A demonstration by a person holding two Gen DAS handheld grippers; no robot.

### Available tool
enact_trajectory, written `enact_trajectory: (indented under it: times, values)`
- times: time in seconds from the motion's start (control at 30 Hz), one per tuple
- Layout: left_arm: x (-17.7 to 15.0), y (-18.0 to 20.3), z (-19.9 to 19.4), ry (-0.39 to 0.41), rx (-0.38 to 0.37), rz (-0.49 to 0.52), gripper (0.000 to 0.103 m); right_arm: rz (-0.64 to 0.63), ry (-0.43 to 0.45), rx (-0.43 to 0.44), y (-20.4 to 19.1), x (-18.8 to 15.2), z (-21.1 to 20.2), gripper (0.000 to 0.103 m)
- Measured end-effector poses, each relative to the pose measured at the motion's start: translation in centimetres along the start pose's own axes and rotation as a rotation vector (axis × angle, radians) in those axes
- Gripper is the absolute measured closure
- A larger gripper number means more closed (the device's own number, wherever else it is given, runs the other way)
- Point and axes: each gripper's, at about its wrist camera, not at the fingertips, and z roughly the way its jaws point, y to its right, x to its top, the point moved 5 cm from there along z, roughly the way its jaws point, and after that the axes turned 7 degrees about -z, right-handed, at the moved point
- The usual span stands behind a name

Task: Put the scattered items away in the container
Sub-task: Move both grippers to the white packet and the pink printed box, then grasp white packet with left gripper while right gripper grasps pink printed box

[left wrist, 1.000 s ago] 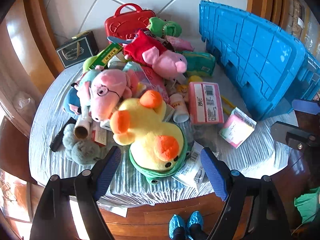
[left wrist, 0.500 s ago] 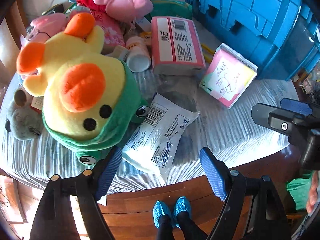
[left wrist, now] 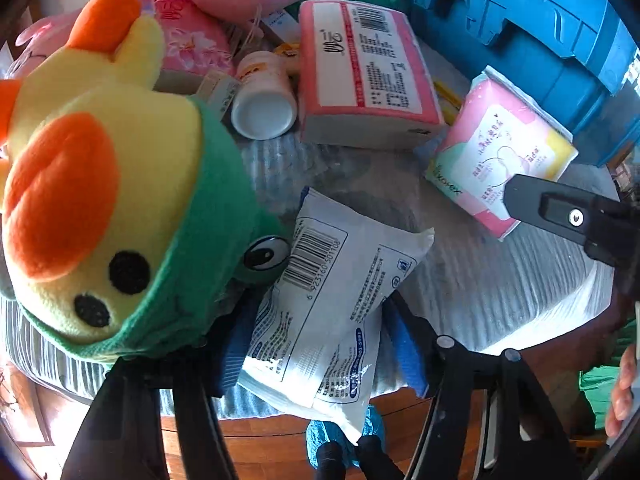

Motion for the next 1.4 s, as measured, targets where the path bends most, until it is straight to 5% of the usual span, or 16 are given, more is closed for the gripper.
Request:
enact_trajectory:
  times: [0.07,0.2,0.4,0.5,0.63,1.0,1.2,1.4]
  values:
    - [0.6,0.6,-0.3,0.021,-0.033,-0.011,0.053,-0.022,0.0,0.013,0.2,0.2,0.3,0.001]
    - [2.6,1.1,-1.3,0.078,-0.05,-0.046,0.055,-0.033,-0.003,0.03,0.4,0.4,0.8,0.013]
    - [3.6,1.8,-1.1,0.09,-0.015,-0.032,0.055,-0.041,-0.016,0.067,0.4,0.5,1.8,0.018]
    - [3.5,1.6,-0.9,0.098,-0.002,-0.014,0.055,-0.061,-0.031,0.081,0.1,0.4,2.2,0.051]
    - [3.5,0.8,-1.6,0.109,-0.006,-0.015,0.055,-0.109,-0.008,0.085,-0.8,0.2,1.4,0.059]
    - [4.9,-0.8,-4.5,0.182,0.027,-0.029,0.055,-0.21,-0.002,0.053,-2.5,0.2,-1.5,0.066]
    - [4.9,-1.2,-4.3,0.174,0.032,-0.041,0.055,-0.284,-0.026,0.049,-3.9,0.2,-0.8,0.051]
    - [5.2,-1.7,-4.2,0.162,0.017,-0.065,0.055,-0.348,-0.042,0.058,-4.9,1.0,0.2,0.058]
